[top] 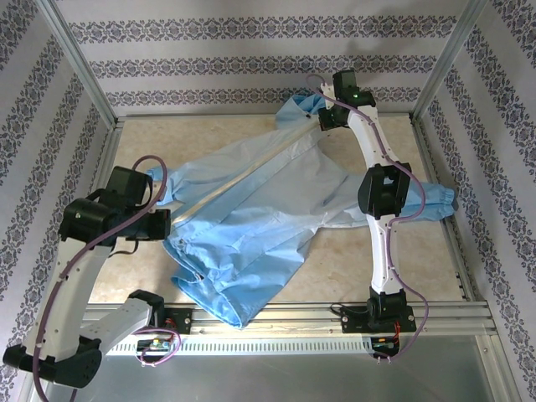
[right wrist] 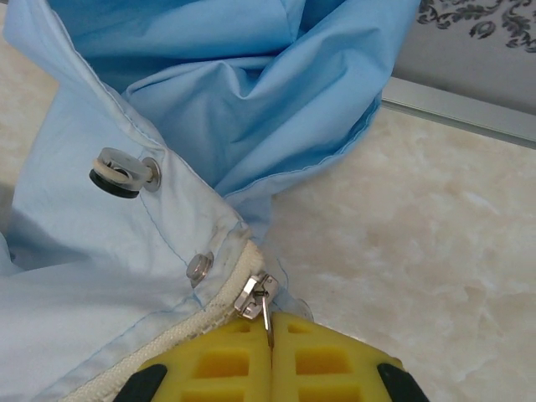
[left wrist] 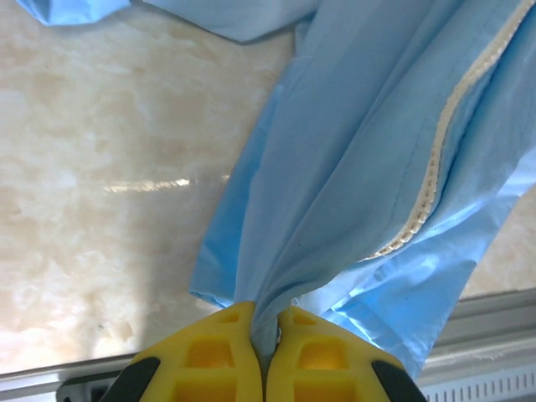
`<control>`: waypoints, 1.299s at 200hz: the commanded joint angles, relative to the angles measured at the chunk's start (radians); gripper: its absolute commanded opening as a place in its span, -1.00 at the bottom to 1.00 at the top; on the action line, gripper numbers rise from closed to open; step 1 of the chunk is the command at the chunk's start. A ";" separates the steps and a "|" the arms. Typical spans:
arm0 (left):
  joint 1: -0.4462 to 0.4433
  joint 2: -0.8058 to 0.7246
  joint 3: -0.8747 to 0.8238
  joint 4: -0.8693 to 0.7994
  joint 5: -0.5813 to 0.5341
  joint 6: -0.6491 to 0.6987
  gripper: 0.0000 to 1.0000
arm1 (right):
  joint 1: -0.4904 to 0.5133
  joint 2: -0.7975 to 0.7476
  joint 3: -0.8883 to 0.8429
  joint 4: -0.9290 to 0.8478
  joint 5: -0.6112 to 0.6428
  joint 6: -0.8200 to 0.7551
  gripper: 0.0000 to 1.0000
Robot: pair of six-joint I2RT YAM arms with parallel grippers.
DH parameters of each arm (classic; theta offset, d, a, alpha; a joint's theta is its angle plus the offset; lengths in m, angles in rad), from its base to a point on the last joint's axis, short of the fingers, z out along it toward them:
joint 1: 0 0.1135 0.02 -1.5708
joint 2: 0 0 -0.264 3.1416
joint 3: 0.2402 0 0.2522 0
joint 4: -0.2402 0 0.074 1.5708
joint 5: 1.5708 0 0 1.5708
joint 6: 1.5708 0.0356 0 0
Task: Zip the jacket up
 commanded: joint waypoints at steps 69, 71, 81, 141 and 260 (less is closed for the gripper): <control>0.197 0.251 0.432 0.092 -0.171 0.218 -1.00 | -0.064 -0.173 0.169 0.018 0.139 -0.019 -1.00; 0.201 0.256 0.441 0.095 -0.171 0.224 -1.00 | -0.064 -0.178 0.168 0.019 0.139 -0.019 -1.00; 0.221 0.277 0.474 0.108 -0.161 0.245 -1.00 | -0.064 -0.197 0.163 0.023 0.134 -0.019 -1.00; 0.290 0.227 0.250 0.234 -0.104 0.242 -1.00 | -0.064 -0.239 -0.063 0.102 0.066 0.030 -1.00; 0.344 0.147 -0.150 0.233 0.034 0.243 -1.00 | -0.065 -0.165 -0.196 0.148 0.125 0.025 -0.77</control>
